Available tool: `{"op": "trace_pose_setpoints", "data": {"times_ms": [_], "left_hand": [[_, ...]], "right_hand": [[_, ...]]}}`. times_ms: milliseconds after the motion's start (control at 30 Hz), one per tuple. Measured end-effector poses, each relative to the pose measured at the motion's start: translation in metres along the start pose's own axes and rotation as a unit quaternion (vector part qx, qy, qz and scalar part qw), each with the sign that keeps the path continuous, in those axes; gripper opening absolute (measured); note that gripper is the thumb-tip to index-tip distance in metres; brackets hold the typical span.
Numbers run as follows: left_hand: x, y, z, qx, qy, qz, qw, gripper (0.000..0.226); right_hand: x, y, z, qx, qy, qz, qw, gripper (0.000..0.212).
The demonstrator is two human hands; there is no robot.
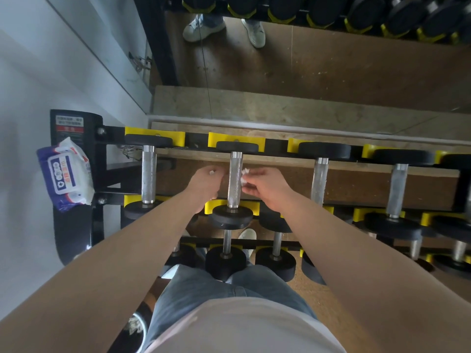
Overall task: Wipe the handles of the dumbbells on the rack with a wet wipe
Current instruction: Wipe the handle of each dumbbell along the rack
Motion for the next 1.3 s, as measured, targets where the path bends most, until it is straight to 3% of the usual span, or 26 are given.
{"op": "trace_pose_setpoints", "data": {"times_ms": [67,133,267,333,400,500,600,700,833,933,1100,1200,1300], "left_hand": [[0.003,0.004,0.003,0.057,0.048,-0.013,0.997,0.031],[0.004,0.007,0.011,0.086,0.09,-0.018,0.992,0.027],[0.007,0.01,0.022,0.069,0.08,-0.007,0.994,0.041],[0.011,0.011,0.022,0.055,0.068,-0.001,0.996,0.046],[0.015,0.011,0.023,0.053,0.078,-0.005,0.996,0.046],[0.015,0.011,0.025,0.062,0.09,-0.005,0.994,0.046],[0.016,0.009,0.026,0.049,0.101,0.008,0.994,0.043],[0.019,0.006,0.023,0.029,0.102,0.025,0.994,0.04],[0.021,0.005,0.014,0.005,0.028,0.029,0.999,0.034],[0.028,0.005,-0.002,-0.003,-0.04,0.023,0.999,0.014],[0.042,-0.002,-0.018,-0.031,-0.103,0.052,0.993,0.018],[0.036,0.001,-0.018,-0.004,-0.085,0.039,0.996,0.014],[0.02,0.009,-0.027,0.064,-0.046,-0.027,0.997,0.013]], "right_hand": [[0.007,-0.001,-0.011,0.159,-0.011,0.056,0.986,0.026],[0.01,-0.003,-0.017,0.214,-0.024,0.087,0.973,0.025],[-0.012,-0.005,0.005,0.027,-0.006,0.024,0.999,0.025],[-0.026,-0.005,0.016,-0.072,0.008,-0.01,0.997,0.03],[-0.032,-0.007,0.012,-0.103,0.003,-0.018,0.994,0.032],[-0.019,-0.008,-0.011,0.072,-0.009,0.015,0.997,0.037],[-0.001,-0.007,-0.018,0.255,-0.015,0.094,0.962,0.023],[0.001,-0.004,-0.006,0.17,-0.051,0.099,0.979,0.024],[-0.009,-0.001,0.028,-0.023,0.002,-0.008,1.0,0.032],[0.003,0.001,0.039,0.071,0.084,-0.05,0.993,0.022],[0.021,-0.013,0.023,0.07,0.105,-0.032,0.991,0.015],[0.023,-0.017,0.021,0.07,0.109,-0.035,0.991,0.018],[0.021,-0.019,0.025,0.093,0.121,-0.048,0.987,0.023]]}}
Point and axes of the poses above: each hand's wrist, its own x-axis away from the middle knuckle, its own y-axis out of the back of the hand, z = x × y, the point moved 6 cm from there along -x, towards the middle knuckle, and after that the axes turned 4 degrees about y, right-handed, at the moved point
